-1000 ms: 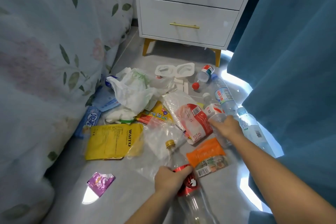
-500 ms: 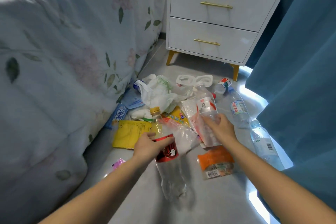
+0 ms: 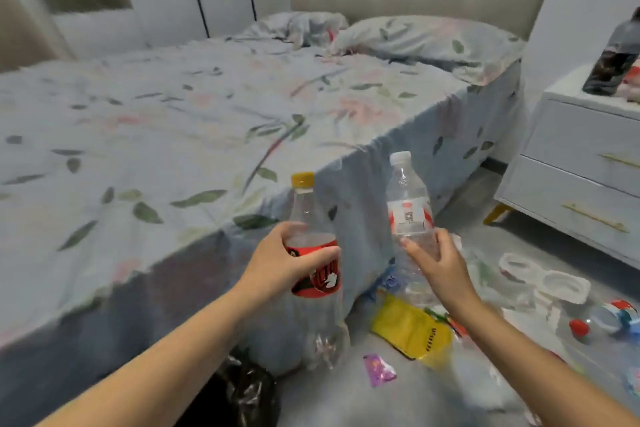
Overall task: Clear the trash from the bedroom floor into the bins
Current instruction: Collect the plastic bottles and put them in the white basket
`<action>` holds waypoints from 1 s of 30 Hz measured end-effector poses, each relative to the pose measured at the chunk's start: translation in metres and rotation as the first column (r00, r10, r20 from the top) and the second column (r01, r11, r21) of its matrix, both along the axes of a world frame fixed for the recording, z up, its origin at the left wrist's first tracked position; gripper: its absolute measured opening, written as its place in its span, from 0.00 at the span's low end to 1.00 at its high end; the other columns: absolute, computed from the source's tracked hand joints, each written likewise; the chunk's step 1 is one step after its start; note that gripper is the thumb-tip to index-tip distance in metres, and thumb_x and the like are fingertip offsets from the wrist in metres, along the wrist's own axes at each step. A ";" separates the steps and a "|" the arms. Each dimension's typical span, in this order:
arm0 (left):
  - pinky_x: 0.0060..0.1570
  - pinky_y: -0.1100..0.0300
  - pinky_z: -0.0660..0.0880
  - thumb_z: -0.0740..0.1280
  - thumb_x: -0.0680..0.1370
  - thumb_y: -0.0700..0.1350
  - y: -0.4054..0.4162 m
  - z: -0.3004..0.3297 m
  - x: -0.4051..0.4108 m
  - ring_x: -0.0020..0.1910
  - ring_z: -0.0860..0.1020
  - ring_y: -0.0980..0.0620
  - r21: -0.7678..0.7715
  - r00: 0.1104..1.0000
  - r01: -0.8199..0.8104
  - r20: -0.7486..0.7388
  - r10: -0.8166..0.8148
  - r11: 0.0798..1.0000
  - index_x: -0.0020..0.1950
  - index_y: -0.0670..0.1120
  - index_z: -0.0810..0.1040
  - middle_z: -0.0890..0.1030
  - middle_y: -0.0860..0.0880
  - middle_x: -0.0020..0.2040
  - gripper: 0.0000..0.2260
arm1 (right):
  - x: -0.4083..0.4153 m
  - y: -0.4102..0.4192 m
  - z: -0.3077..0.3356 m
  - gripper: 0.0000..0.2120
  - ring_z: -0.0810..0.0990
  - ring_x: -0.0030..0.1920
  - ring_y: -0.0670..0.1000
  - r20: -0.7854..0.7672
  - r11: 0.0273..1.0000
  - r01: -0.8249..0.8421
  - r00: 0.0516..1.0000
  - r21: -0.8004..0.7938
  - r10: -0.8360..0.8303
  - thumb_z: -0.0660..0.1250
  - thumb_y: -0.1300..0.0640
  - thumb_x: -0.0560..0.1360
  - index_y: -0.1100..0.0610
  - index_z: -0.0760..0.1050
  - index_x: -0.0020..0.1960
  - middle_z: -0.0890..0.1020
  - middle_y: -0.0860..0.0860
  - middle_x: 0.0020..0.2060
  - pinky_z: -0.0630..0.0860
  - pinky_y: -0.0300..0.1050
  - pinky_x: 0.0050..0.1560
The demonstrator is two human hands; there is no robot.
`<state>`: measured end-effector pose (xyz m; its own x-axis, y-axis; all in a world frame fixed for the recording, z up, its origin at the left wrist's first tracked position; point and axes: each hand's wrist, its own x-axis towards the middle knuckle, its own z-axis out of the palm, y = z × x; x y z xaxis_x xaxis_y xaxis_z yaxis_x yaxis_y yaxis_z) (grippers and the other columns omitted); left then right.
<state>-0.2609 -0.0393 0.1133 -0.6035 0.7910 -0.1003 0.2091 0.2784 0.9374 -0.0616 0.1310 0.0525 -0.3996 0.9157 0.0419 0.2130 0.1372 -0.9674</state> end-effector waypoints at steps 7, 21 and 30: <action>0.43 0.61 0.80 0.77 0.54 0.65 -0.171 0.061 -0.051 0.50 0.80 0.57 0.074 0.916 -0.391 -0.062 0.395 0.918 0.59 0.58 0.73 0.78 0.56 0.54 0.36 | -0.119 -0.121 0.074 0.19 0.82 0.49 0.47 -0.148 0.874 -0.485 0.862 0.030 0.484 0.74 0.39 0.64 0.45 0.74 0.51 0.83 0.46 0.47 0.77 0.47 0.50; 0.44 0.68 0.71 0.79 0.65 0.48 -0.511 0.011 -0.034 0.52 0.76 0.54 -0.111 0.516 -0.857 -0.188 0.836 0.504 0.66 0.48 0.72 0.75 0.52 0.59 0.32 | -0.229 -0.410 0.039 0.24 0.81 0.50 0.39 -0.168 0.386 -0.920 0.391 -0.062 0.905 0.76 0.44 0.63 0.39 0.68 0.54 0.81 0.41 0.51 0.77 0.38 0.51; 0.54 0.55 0.75 0.80 0.65 0.43 -0.565 -0.081 -0.014 0.52 0.77 0.53 -0.129 0.267 -0.955 0.028 0.963 0.269 0.66 0.47 0.68 0.75 0.49 0.59 0.34 | -0.245 -0.559 -0.052 0.31 0.80 0.51 0.45 -0.031 0.263 -0.910 0.287 -0.321 0.957 0.78 0.52 0.64 0.49 0.64 0.60 0.79 0.45 0.52 0.75 0.37 0.49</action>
